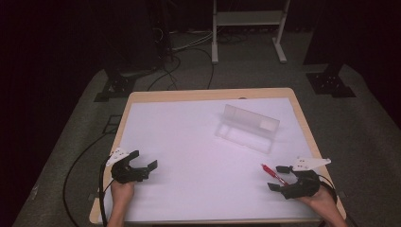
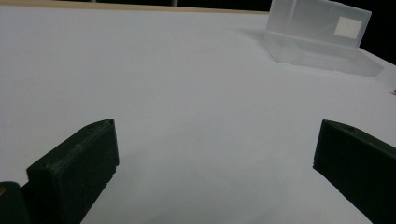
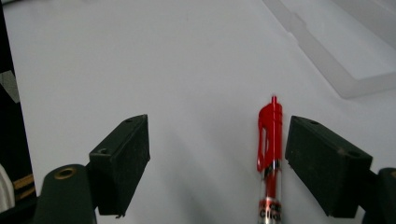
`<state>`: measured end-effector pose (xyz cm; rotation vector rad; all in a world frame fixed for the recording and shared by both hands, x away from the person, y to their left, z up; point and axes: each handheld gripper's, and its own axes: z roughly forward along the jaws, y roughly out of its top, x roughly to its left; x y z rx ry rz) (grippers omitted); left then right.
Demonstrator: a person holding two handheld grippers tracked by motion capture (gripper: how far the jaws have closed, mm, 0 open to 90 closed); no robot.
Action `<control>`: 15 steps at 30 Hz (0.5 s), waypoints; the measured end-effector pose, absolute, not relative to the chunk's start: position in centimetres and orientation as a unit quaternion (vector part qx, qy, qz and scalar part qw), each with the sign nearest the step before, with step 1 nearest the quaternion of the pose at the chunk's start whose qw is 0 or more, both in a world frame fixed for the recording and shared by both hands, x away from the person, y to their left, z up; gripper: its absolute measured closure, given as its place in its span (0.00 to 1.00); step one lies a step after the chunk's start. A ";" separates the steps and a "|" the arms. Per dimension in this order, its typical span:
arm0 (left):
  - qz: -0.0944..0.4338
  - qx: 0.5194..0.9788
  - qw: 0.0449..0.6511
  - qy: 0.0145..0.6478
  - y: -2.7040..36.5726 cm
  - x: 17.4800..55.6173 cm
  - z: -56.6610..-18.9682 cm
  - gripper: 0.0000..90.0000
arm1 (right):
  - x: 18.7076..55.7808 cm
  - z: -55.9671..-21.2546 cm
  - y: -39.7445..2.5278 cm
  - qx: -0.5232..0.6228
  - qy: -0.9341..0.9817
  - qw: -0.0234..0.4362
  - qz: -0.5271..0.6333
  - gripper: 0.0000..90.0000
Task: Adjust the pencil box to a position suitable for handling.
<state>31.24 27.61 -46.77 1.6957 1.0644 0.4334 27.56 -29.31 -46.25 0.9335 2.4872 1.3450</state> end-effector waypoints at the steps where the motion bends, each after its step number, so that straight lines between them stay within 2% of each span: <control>1: 0.180 0.707 0.520 0.444 27.6 31.2 -46.8 0.00 | 27.7 -46.2 -29.2 0.308 0.835 0.081 0.448 0.24; 15: 0.179 0.709 0.520 0.442 27.6 31.2 -46.8 0.00 | 30.1 -43.9 -27.4 0.276 0.855 0.090 0.429 0.23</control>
